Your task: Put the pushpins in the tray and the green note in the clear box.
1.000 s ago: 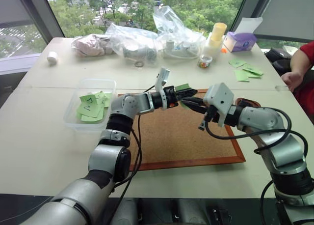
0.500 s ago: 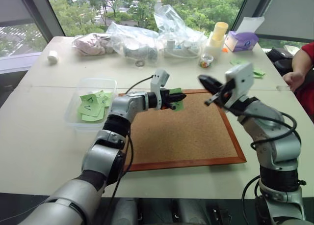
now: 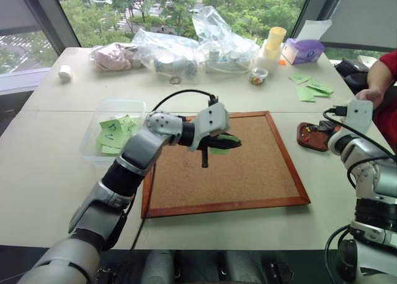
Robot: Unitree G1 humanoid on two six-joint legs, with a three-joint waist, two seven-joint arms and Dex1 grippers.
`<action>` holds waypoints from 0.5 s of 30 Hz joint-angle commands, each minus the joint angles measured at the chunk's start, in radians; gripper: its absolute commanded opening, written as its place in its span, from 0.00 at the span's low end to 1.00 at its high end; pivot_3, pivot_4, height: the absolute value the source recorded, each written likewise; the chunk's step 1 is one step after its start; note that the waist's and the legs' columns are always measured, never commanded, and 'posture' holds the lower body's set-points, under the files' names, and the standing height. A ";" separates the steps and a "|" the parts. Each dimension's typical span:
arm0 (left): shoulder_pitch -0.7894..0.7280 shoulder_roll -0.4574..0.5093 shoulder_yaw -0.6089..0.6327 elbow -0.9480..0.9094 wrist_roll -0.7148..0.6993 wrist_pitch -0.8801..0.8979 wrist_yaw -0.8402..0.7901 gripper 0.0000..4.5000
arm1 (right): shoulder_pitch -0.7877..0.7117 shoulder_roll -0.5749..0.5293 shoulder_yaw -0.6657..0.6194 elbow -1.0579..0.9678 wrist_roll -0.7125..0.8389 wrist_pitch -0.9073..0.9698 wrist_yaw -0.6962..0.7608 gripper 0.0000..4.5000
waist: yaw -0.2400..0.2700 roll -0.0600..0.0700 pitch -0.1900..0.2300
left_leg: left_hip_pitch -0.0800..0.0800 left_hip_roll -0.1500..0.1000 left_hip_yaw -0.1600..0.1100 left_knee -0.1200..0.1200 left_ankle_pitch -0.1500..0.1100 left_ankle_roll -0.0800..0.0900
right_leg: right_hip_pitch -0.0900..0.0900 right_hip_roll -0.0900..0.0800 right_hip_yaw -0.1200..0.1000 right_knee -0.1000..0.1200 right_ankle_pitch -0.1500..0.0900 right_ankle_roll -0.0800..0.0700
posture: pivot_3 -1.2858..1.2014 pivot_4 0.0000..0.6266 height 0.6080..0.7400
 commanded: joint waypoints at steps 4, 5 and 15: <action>0.015 -0.017 -0.001 -0.013 0.014 0.013 0.046 0.01 | -0.005 -0.010 0.009 0.075 -0.019 -0.083 0.019 0.00 | 0.001 0.000 0.000 | 0.000 0.000 0.000 0.000 0.000 0.000 | 0.000 0.000 0.000 0.000 0.000 0.000 | 0.52 0.24 0.96; 0.015 -0.021 0.001 -0.010 0.013 0.017 0.053 0.01 | -0.005 -0.007 0.010 0.081 -0.019 -0.089 0.018 0.00 | 0.001 0.000 0.000 | 0.000 0.000 0.000 0.000 0.000 0.000 | 0.000 0.000 0.000 0.000 0.000 0.000 | 0.52 0.24 0.96; 0.017 -0.033 -0.023 -0.015 0.025 0.015 0.061 0.00 | -0.015 0.015 -0.022 0.119 0.010 -0.116 -0.004 0.88 | 0.002 0.001 0.000 | 0.000 0.000 0.000 0.000 0.000 0.000 | 0.000 0.000 0.000 0.000 0.000 0.000 | 0.52 0.24 0.96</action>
